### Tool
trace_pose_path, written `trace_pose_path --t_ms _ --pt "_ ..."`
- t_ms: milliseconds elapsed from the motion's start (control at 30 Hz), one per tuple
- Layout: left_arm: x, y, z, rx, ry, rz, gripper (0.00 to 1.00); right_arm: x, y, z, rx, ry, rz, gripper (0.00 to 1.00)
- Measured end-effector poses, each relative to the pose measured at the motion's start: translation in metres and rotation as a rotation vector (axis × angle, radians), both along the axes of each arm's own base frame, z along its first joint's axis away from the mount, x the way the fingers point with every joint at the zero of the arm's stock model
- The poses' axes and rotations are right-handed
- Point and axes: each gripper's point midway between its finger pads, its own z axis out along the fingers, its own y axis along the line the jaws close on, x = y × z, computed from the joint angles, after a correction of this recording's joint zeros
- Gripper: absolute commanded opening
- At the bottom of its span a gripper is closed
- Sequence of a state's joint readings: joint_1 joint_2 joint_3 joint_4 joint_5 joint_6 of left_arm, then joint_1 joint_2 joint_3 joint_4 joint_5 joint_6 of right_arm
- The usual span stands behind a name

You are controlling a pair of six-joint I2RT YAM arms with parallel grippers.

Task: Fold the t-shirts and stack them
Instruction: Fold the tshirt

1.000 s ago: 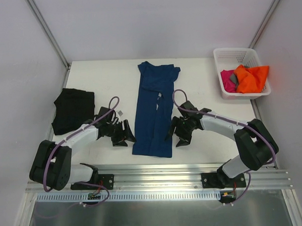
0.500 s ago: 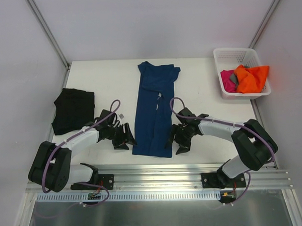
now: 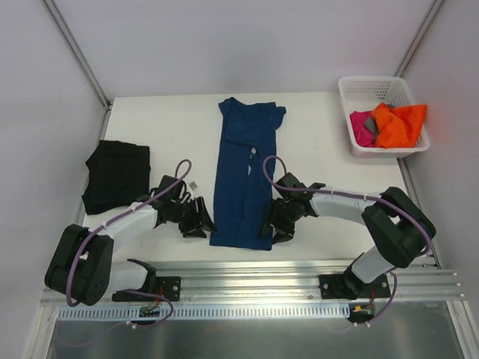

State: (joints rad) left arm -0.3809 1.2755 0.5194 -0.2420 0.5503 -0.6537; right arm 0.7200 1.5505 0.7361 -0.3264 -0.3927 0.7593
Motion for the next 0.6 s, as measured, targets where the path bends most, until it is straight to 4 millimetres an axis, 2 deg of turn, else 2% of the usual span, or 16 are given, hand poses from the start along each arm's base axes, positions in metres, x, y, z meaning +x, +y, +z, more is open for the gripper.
trace_pose_path --t_ms 233,333,433,500,533,567,600 --pt "-0.006 0.000 -0.007 -0.005 0.032 0.012 0.44 0.000 0.002 -0.001 0.005 0.001 0.005 0.52" --pt "-0.008 -0.002 -0.011 -0.010 0.060 0.013 0.39 0.000 0.002 -0.001 0.006 0.000 0.005 0.51" --pt "-0.011 -0.005 -0.016 -0.009 0.087 0.004 0.27 0.000 0.002 -0.001 0.005 -0.001 0.005 0.48" --pt "-0.013 -0.007 -0.017 -0.010 0.100 -0.005 0.22 0.000 0.002 -0.001 0.003 -0.005 0.006 0.40" --pt "-0.013 -0.008 -0.017 -0.013 0.104 -0.007 0.11 0.001 0.001 -0.002 0.000 -0.010 0.006 0.21" --pt "-0.014 -0.010 -0.017 -0.017 0.106 -0.015 0.11 0.002 0.001 -0.003 -0.004 -0.012 0.004 0.21" --pt "-0.014 -0.010 -0.017 -0.019 0.109 -0.013 0.07 0.002 0.001 -0.004 -0.004 -0.019 0.008 0.10"
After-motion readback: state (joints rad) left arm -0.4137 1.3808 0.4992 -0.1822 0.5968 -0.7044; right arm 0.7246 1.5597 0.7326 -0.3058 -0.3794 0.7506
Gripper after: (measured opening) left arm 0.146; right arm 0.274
